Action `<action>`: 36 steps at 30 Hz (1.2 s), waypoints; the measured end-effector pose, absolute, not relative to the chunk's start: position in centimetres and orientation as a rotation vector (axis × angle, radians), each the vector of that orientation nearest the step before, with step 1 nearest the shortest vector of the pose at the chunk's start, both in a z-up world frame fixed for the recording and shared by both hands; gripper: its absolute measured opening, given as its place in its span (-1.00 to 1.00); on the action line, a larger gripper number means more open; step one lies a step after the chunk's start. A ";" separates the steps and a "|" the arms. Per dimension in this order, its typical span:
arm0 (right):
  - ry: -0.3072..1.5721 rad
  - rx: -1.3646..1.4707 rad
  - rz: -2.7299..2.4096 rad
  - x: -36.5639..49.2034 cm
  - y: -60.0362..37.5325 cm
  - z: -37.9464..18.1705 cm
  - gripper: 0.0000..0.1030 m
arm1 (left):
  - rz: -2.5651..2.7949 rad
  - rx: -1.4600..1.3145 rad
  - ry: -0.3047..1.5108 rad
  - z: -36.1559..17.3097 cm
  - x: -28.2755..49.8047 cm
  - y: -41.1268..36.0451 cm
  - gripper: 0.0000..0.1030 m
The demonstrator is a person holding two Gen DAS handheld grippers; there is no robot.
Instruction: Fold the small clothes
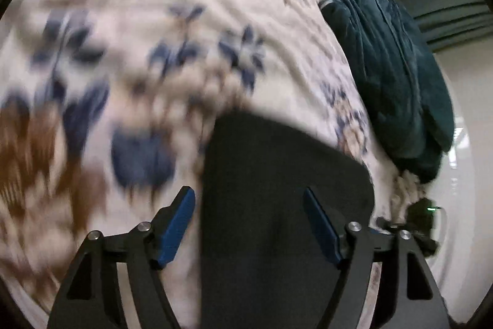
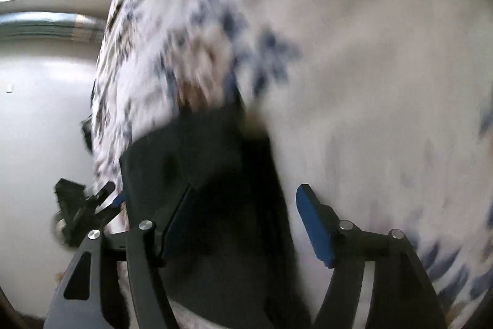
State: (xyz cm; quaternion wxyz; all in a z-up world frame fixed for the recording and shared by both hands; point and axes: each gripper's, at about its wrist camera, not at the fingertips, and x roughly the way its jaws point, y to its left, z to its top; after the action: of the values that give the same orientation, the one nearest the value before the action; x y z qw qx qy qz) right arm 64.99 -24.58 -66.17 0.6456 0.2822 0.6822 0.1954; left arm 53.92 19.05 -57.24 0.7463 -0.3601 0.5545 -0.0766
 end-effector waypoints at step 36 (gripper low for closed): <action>1.342 0.794 0.642 75.6 -10.6 -60.2 -0.57 | -0.311 -0.560 1.091 -49.9 70.9 21.4 -0.56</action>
State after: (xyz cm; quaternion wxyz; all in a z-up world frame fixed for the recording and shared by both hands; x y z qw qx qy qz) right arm 75.57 -10.64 -60.19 0.6650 0.3517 0.5944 0.2843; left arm 70.87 21.44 -49.85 0.8065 -0.2615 0.5100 -0.1454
